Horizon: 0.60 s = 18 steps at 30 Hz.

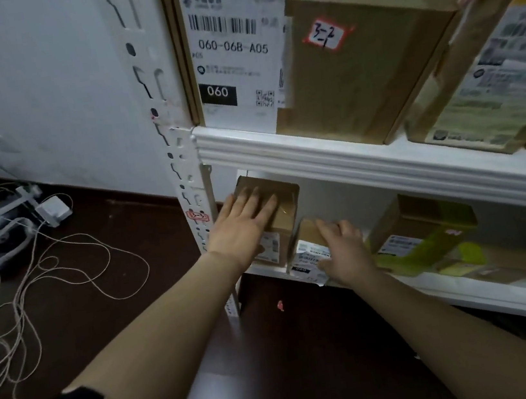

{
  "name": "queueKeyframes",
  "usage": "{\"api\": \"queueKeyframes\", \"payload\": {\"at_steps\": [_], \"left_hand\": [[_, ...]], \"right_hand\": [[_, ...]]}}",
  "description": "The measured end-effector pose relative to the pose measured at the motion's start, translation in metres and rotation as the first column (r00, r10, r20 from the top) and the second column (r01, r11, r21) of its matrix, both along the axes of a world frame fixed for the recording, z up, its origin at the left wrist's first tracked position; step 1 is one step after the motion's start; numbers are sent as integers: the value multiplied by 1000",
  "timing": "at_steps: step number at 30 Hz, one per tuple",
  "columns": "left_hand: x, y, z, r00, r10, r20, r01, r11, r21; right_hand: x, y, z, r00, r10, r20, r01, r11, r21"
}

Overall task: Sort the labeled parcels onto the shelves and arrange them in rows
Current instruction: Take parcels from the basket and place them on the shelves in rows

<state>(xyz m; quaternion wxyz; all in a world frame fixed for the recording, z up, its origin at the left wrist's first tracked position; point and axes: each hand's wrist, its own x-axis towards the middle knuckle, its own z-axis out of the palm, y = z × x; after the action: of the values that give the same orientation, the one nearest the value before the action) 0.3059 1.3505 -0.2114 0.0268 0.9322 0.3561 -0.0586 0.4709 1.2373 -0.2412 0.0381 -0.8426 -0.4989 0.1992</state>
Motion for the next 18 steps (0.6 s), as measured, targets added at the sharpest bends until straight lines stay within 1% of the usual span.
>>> {"api": "queueKeyframes", "payload": {"at_steps": [2, 4, 10, 15, 18], "left_hand": [[1, 1, -6, 1000, -8, 0, 8, 1000, -2], [3, 0, -10, 999, 1, 32, -1, 1000, 6], [7, 1, -14, 995, 10, 100, -13, 999, 30], [13, 2, -18, 992, 22, 128, -30, 998, 62], [14, 0, -24, 979, 26, 201, -47, 994, 103]], "right_hand": [[-2, 1, -8, 1000, 2, -2, -2, 1000, 3], [-5, 1, -16, 1000, 10, 14, -10, 1000, 13], [-2, 13, -30, 996, 8, 91, -19, 993, 116], [9, 20, -32, 994, 15, 108, -30, 990, 137], [12, 24, -32, 990, 35, 134, -52, 991, 123]]}}
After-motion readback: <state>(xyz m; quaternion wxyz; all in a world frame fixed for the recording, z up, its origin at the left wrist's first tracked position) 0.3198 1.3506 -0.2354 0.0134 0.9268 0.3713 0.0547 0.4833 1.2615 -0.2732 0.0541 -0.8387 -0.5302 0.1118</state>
